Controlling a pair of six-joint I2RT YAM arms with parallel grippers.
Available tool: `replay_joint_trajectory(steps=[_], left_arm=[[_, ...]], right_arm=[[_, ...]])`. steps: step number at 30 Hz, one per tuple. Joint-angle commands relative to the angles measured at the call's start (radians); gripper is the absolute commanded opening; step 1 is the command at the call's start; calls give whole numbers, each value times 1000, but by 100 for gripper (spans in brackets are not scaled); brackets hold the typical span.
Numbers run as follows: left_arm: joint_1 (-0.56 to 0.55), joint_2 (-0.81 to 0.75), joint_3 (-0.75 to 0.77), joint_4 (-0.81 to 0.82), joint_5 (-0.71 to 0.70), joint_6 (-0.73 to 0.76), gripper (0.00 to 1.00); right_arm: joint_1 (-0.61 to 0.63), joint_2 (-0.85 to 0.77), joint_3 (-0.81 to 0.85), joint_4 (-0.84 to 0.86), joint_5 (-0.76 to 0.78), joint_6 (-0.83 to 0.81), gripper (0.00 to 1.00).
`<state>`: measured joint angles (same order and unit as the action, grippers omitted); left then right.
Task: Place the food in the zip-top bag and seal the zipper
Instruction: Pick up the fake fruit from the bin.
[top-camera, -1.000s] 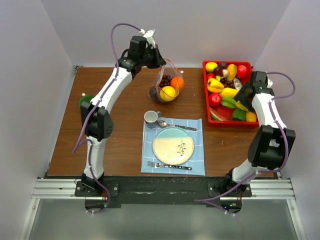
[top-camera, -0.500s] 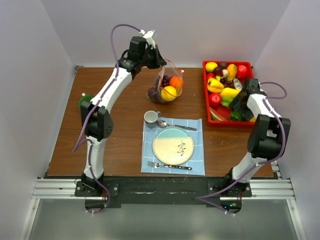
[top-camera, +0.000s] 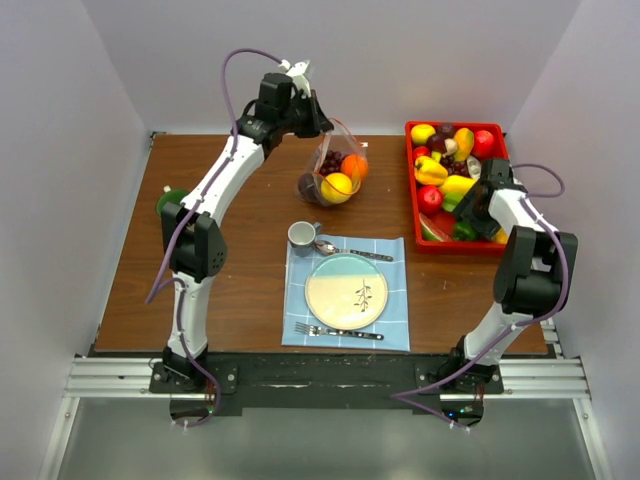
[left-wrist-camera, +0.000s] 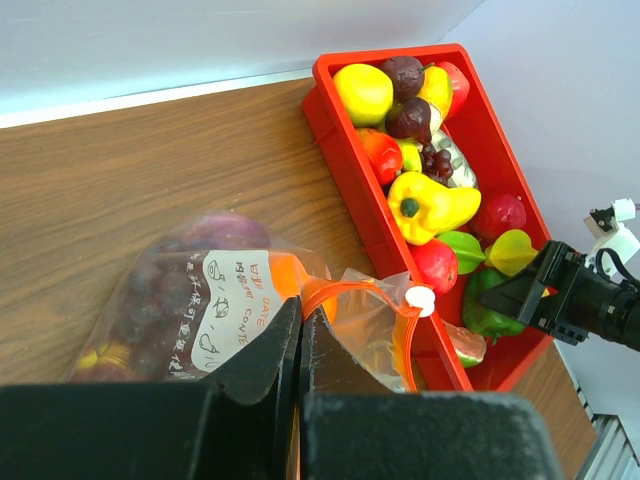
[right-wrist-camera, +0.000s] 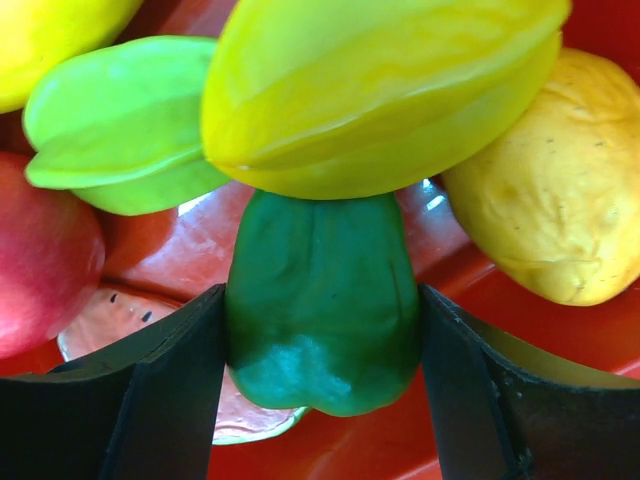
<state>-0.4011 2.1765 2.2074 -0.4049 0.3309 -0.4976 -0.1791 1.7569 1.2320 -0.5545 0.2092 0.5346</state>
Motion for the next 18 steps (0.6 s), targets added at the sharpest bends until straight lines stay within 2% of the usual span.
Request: replay_joint_trajectory(steps=[1,2,6,18], left_arm=[[8,-32,5,92,22,-16,0],[8,-32,5,90,22,-18,0],[8,-27,2,89,22,-19,0],[11,-14,3,89,42,-44,0]], right_arm=[[10,-49,-12,18,-37,-8,62],[13,-60,-12,18,-51,-13,55],[50,-97,-14,8,-51,-19,44],[150,-257,9,-35,-34,-38,43]])
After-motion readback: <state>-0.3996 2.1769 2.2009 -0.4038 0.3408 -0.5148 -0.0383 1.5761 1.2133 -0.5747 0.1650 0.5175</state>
